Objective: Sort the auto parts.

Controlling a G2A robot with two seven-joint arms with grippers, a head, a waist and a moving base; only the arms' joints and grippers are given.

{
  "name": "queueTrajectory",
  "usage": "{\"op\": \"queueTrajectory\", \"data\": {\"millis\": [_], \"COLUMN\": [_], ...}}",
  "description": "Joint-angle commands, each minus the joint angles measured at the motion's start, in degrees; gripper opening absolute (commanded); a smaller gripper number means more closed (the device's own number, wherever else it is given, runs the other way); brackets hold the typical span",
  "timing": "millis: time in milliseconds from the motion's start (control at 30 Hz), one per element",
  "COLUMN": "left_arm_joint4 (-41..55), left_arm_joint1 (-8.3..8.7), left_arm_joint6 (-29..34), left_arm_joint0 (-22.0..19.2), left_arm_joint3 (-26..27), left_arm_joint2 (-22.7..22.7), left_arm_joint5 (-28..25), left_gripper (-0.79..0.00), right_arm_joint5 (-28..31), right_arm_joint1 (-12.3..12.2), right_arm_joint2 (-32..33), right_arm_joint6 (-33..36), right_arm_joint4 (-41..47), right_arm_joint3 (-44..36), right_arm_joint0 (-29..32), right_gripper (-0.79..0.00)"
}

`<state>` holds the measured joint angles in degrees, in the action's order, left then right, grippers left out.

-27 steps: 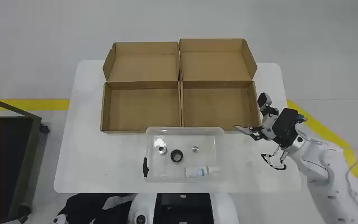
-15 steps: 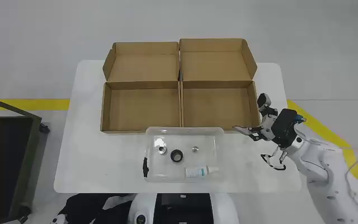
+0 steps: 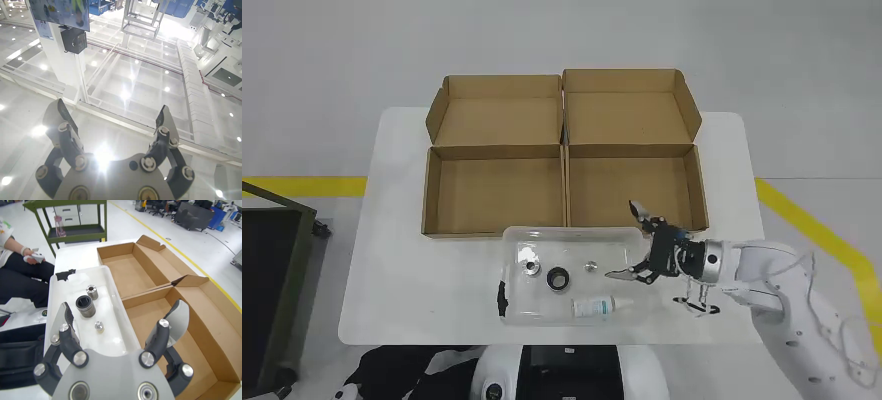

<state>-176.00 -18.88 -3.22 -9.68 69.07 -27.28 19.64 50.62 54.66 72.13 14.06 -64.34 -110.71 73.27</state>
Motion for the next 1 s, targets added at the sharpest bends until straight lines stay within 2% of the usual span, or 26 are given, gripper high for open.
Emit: {"op": "queueTrajectory", "data": {"millis": [0, 433, 800, 967], "left_arm_joint4": [0.00, 0.00, 0.00, 0.00], "left_arm_joint1": [0.00, 0.00, 0.00, 0.00], "left_arm_joint6": [0.00, 0.00, 0.00, 0.00], "left_arm_joint0": [0.00, 0.00, 0.00, 0.00], "left_arm_joint3": [0.00, 0.00, 0.00, 0.00], "left_arm_joint2": [0.00, 0.00, 0.00, 0.00], "left_arm_joint5": [0.00, 0.00, 0.00, 0.00], "left_gripper": [0.000, 0.000, 0.000, 0.000], "right_arm_joint5": [-0.43, -2.06, -4.74, -4.69], "right_arm_joint1": [0.23, 1.76, 2.44, 2.46], "right_arm_joint2": [-2.20, -12.81, -16.63, -17.14], "right_arm_joint6": [2.42, 10.01, 15.76, 17.41], "right_arm_joint4": [-0.37, -3.21, -6.46, -6.66], "right_arm_joint3": [-0.21, 1.57, 2.47, 3.01], "right_arm_joint0": [-1.16, -6.34, -8.01, -7.97], "right_gripper": [0.000, 0.000, 0.000, -0.065]}}
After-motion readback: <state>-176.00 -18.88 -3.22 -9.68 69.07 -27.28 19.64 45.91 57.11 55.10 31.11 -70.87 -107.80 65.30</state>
